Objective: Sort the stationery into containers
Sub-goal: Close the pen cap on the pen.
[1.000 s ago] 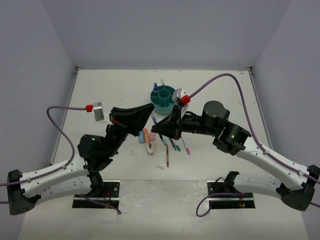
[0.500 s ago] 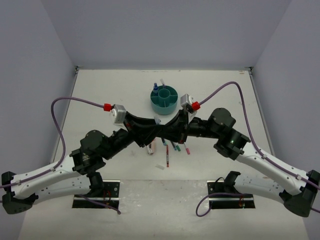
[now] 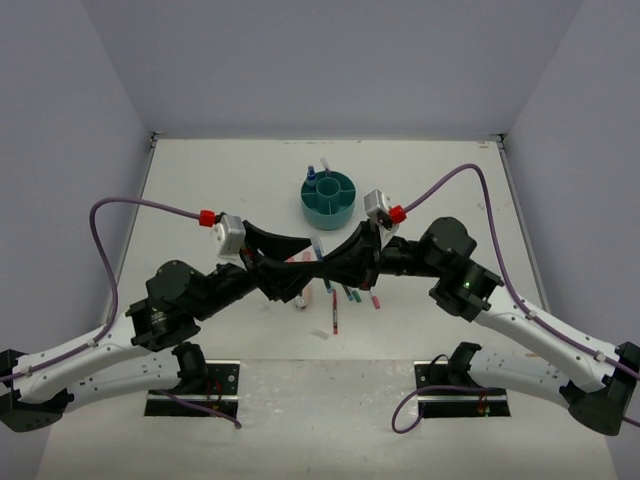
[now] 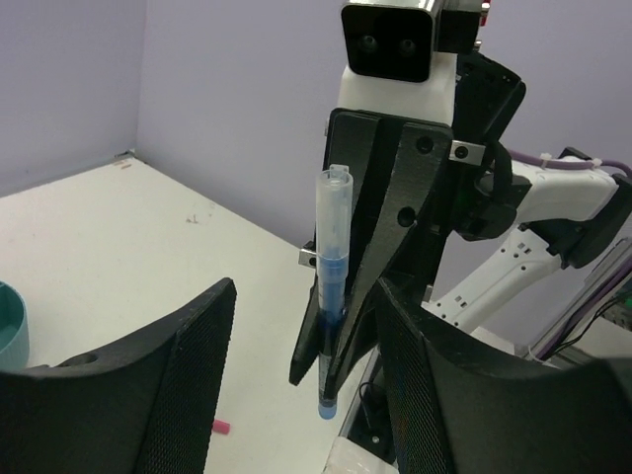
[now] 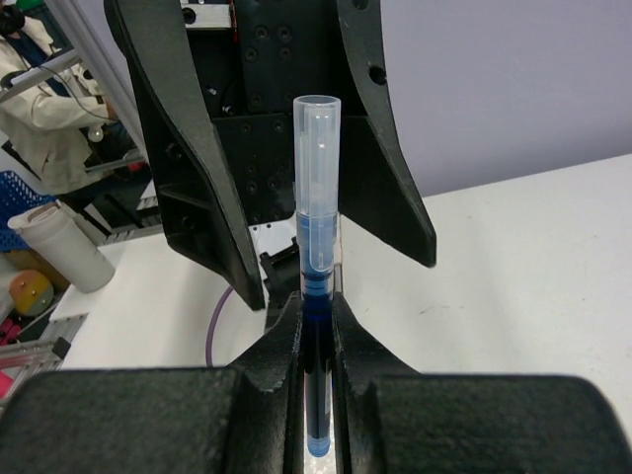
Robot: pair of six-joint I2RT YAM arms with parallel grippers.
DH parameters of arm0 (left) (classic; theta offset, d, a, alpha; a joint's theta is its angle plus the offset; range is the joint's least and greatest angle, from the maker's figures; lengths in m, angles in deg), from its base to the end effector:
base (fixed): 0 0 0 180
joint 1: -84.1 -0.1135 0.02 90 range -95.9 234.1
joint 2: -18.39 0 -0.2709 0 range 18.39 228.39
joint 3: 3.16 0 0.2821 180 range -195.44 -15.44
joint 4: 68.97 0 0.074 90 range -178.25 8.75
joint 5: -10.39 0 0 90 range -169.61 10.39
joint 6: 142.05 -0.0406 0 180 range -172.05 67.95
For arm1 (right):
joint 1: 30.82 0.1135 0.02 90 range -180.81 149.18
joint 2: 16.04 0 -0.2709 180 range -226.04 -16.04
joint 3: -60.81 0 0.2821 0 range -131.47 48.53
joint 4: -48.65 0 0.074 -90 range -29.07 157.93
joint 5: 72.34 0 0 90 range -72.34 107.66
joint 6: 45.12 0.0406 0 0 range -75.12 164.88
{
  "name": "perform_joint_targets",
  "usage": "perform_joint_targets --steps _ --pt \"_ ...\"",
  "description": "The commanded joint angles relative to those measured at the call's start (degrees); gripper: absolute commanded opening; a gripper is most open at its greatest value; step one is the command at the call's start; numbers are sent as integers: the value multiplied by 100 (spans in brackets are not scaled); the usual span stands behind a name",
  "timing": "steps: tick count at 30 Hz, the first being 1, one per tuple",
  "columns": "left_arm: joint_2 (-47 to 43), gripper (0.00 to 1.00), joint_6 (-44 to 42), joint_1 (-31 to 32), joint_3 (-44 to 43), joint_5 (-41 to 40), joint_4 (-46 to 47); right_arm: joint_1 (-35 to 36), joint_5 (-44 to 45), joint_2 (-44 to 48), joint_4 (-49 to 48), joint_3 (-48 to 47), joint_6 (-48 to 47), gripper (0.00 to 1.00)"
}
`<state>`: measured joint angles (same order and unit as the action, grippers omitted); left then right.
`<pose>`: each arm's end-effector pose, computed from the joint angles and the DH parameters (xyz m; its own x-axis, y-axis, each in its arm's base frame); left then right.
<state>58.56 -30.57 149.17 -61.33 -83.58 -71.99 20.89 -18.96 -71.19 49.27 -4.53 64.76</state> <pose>0.0834 -0.1728 0.4050 -0.2196 -0.3943 -0.8924 0.8555 0.3619 -0.3704 0.1346 0.2096 0.4034 -0.2413 0.1348 -0.9610 -0.9702 -0.0108 0.2421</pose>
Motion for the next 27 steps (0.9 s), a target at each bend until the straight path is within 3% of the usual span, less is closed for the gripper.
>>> perform_joint_targets --steps 1,11,19,23,27 --pt "-311 60 -299 14 -137 183 264 6 -353 -78 -267 -152 -140 0" --pt "23 51 -362 14 -394 82 448 6 -688 -83 -256 -161 -207 0" --pt "287 28 -302 14 -421 166 575 6 -768 -57 -153 -196 -318 0" --pt "316 0 -223 14 -290 369 673 6 -584 47 -231 -161 -301 0" --pt "443 0 149 14 253 684 1103 6 -17 213 -525 -172 -147 0"
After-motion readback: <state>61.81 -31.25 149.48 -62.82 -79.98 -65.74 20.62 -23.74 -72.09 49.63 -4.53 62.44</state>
